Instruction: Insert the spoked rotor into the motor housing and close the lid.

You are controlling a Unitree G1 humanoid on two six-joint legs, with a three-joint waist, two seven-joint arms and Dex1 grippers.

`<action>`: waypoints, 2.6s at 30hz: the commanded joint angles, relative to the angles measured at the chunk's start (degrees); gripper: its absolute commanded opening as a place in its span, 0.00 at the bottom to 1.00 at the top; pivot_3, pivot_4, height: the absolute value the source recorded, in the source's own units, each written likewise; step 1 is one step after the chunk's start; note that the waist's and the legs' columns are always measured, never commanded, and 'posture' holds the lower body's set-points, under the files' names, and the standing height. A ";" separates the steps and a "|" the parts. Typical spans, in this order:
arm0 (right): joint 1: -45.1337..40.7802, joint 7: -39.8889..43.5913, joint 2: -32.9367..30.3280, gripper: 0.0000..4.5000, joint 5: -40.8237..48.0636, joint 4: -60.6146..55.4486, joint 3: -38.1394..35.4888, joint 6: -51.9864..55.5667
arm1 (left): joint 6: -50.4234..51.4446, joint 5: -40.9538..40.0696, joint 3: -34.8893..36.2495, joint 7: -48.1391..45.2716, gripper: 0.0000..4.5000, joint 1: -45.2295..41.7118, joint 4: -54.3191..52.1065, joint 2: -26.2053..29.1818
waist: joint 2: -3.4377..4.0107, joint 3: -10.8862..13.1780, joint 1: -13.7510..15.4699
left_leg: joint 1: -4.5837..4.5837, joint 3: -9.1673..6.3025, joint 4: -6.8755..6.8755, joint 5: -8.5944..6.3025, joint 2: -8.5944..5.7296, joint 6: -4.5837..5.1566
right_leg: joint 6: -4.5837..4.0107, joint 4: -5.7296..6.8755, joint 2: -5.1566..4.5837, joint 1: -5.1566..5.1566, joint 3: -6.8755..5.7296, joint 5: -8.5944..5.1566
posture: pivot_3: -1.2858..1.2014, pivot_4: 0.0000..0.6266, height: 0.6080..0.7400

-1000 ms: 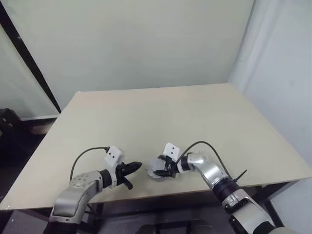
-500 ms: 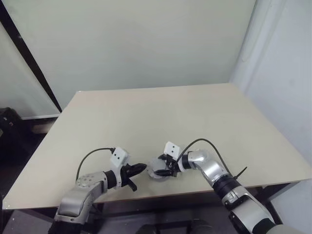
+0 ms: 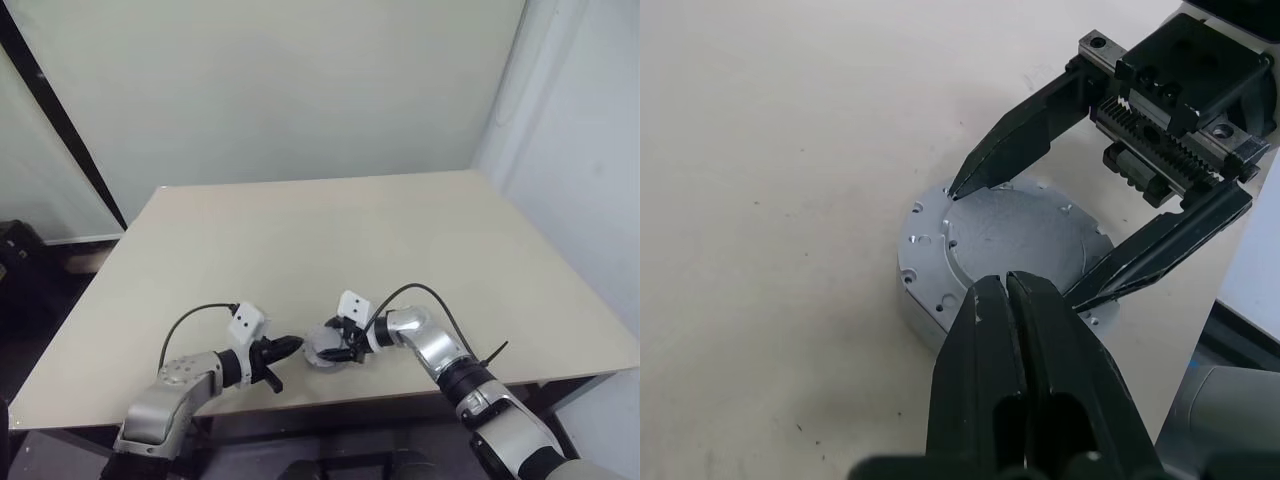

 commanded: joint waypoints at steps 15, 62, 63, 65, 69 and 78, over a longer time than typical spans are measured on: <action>-0.29 -0.68 -0.91 0.73 -2.58 2.73 2.31 -1.12 | -1.31 5.35 -5.12 0.53 0.00 -1.19 1.02 0.70 | 0.01 0.00 -0.01 | 0.08 -0.01 0.02 0.00 0.00 0.00 | 0.00 0.01 0.01 0.09 0.01 0.00 | 0.52 0.00 1.00; -1.18 1.94 -0.07 1.00 6.68 -5.96 -4.96 9.00 | -1.40 12.21 -10.20 2.70 0.00 -3.88 6.62 -3.36 | 0.17 -0.02 0.07 | 0.04 -0.18 0.49 -0.12 -0.19 -0.21 | 0.03 -0.04 -0.26 0.54 -0.08 -0.02 | 0.52 0.00 1.00; -1.59 1.82 0.40 1.00 8.69 -6.37 -6.82 11.78 | -1.40 12.21 -10.31 2.65 0.00 -3.89 6.64 -3.38 | 0.17 -0.02 0.07 | 0.04 -0.18 0.49 -0.12 -0.19 -0.21 | 0.03 -0.04 -0.26 0.54 -0.07 -0.02 | 0.52 0.00 1.00; -2.13 1.75 0.92 1.00 11.48 -7.06 -9.38 16.50 | -1.41 12.22 -10.48 2.52 0.00 -3.90 6.65 -3.41 | 0.18 -0.02 0.07 | 0.04 -0.19 0.49 -0.12 -0.18 -0.21 | 0.03 -0.03 -0.26 0.54 -0.07 -0.02 | 0.52 0.00 1.00; -4.21 -1.94 1.88 1.00 17.33 -5.91 -16.50 26.08 | -1.34 12.32 -10.66 2.40 0.00 -3.86 6.54 -3.47 | 0.19 -0.01 0.09 | 0.03 -0.20 0.49 -0.12 -0.18 -0.21 | 0.03 -0.03 -0.26 0.53 -0.08 -0.02 | 0.52 0.00 1.00; -8.65 -15.63 1.58 1.00 24.18 2.43 -29.48 49.24 | -1.38 12.58 -10.83 1.99 0.00 -3.77 6.56 -3.60 | 0.20 -0.01 0.41 | -0.03 -0.17 0.46 -0.12 -0.22 -0.21 | 0.03 -0.05 -0.28 0.47 -0.08 -0.02 | 0.52 0.00 1.00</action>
